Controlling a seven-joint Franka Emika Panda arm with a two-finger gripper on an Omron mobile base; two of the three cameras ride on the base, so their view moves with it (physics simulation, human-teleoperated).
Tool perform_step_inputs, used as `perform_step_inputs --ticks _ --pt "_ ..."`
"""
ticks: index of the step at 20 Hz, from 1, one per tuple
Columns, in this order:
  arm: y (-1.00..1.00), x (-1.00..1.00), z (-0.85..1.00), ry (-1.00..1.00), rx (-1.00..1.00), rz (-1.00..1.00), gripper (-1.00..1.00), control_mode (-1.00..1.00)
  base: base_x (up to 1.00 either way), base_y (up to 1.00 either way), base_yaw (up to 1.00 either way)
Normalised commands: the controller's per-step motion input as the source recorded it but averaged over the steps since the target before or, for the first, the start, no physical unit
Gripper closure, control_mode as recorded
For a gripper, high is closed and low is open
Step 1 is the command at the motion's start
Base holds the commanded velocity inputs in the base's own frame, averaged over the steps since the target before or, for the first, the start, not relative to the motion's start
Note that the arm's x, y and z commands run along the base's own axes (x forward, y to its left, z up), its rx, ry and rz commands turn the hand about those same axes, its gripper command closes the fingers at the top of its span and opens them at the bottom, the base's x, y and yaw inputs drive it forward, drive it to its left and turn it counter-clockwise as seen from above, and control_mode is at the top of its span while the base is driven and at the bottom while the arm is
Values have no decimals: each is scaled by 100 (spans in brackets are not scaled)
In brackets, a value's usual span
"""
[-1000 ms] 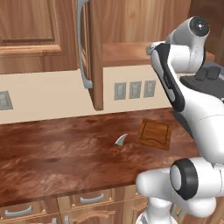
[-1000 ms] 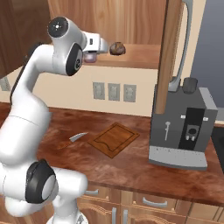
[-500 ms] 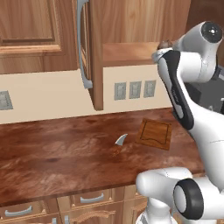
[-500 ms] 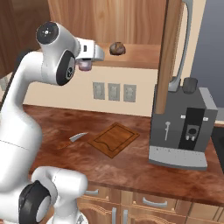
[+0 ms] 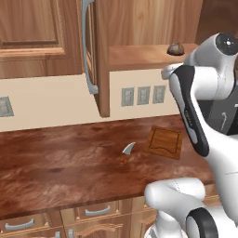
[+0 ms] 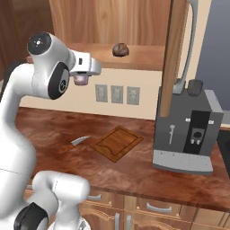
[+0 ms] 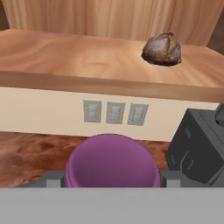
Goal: Pick the bread, place it on the cutting board, pick the jam, place it on the counter, and close the cabinet.
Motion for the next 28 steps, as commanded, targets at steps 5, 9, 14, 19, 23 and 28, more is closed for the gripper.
perform_step_inputs --ticks 5,9,14,19,23,28 --pt "21 -13 -34 2 0 0 100 -100 0 0 0" --pt "26 -11 -41 0 0 0 100 -100 0 0 0" --pt "24 -5 -34 1 0 0 100 -100 0 0 0" --pt "26 0 -22 6 0 0 100 -100 0 0 0" --pt "25 0 -25 6 0 0 100 -100 0 0 0" --pt "22 0 -33 3 0 0 100 -100 0 0 0"
